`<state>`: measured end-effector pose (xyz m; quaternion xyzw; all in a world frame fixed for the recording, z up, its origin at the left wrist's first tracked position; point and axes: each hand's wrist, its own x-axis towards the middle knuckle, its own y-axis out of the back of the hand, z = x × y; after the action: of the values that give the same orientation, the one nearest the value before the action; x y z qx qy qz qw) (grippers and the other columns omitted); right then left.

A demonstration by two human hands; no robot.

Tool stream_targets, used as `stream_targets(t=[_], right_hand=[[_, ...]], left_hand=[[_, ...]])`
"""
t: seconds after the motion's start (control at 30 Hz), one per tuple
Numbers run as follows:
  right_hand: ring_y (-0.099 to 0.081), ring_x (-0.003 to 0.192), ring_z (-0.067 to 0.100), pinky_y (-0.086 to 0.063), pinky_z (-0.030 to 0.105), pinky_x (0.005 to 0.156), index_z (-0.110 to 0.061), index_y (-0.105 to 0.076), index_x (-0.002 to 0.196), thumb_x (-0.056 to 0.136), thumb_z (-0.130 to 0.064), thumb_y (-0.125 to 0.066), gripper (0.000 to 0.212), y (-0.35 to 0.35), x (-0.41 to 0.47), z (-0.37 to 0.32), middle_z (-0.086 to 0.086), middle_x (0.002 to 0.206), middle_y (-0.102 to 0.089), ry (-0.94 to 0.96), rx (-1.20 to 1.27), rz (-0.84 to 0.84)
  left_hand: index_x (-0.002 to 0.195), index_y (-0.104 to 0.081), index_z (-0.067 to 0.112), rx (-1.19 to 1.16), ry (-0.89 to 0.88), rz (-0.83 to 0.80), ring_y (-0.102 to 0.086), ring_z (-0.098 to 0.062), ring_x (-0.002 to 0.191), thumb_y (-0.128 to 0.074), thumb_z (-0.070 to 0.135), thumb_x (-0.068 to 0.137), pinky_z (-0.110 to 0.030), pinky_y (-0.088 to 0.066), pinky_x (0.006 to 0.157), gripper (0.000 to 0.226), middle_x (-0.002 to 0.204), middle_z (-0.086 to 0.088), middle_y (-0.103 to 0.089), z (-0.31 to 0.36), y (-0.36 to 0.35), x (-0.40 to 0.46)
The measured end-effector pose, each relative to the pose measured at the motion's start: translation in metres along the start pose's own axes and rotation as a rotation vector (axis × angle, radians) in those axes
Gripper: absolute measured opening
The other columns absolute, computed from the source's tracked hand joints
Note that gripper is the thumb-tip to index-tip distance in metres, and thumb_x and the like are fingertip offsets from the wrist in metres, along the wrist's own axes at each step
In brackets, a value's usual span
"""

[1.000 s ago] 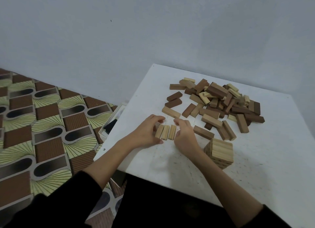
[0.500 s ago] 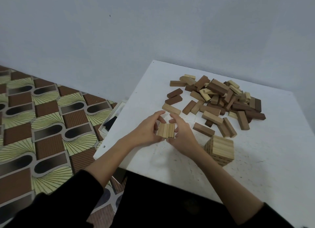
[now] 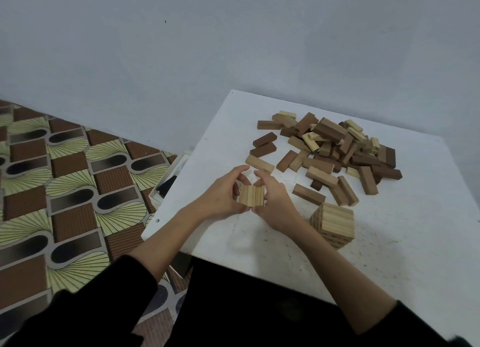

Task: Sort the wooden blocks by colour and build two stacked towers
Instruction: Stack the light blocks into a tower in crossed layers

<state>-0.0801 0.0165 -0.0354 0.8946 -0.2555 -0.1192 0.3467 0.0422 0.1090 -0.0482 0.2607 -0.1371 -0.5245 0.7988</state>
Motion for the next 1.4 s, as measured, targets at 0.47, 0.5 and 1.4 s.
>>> stream_targets(t=[0.47, 0.5, 1.4], right_hand=[[-0.040, 0.088, 0.008, -0.034, 0.018, 0.072, -0.024, -0.031, 0.143, 0.076, -0.003, -0.068, 0.080, 0.071, -0.019, -0.016, -0.006, 0.108, -0.051, 0.118, 0.015, 0.109], [-0.042, 0.090, 0.008, -0.035, 0.018, 0.072, -0.026, -0.031, 0.143, 0.075, -0.003, -0.069, 0.081, 0.077, -0.023, -0.012, -0.007, 0.108, -0.052, 0.119, 0.016, 0.121], [-0.042, 0.112, 0.010, -0.034, 0.025, 0.093, -0.026, -0.028, 0.143, 0.072, -0.017, -0.079, 0.088, 0.128, -0.102, 0.049, -0.022, 0.108, -0.050, 0.030, -0.008, 0.118]], left_hand=[[0.140, -0.036, 0.023, -0.030, -0.227, 0.081, -0.051, -0.005, 0.105, -0.082, 0.007, 0.068, -0.008, -0.040, 0.084, 0.086, 0.109, 0.011, -0.057, 0.064, 0.010, 0.001], [0.140, -0.036, 0.022, -0.039, -0.241, 0.072, -0.052, -0.007, 0.105, -0.082, 0.007, 0.068, -0.009, -0.042, 0.084, 0.086, 0.111, 0.006, -0.057, 0.071, 0.007, 0.002], [0.145, -0.030, 0.026, 0.029, -0.288, -0.186, -0.051, 0.001, 0.104, -0.084, 0.020, 0.069, -0.002, -0.036, 0.084, 0.094, 0.119, 0.002, -0.055, 0.114, -0.067, 0.004]])
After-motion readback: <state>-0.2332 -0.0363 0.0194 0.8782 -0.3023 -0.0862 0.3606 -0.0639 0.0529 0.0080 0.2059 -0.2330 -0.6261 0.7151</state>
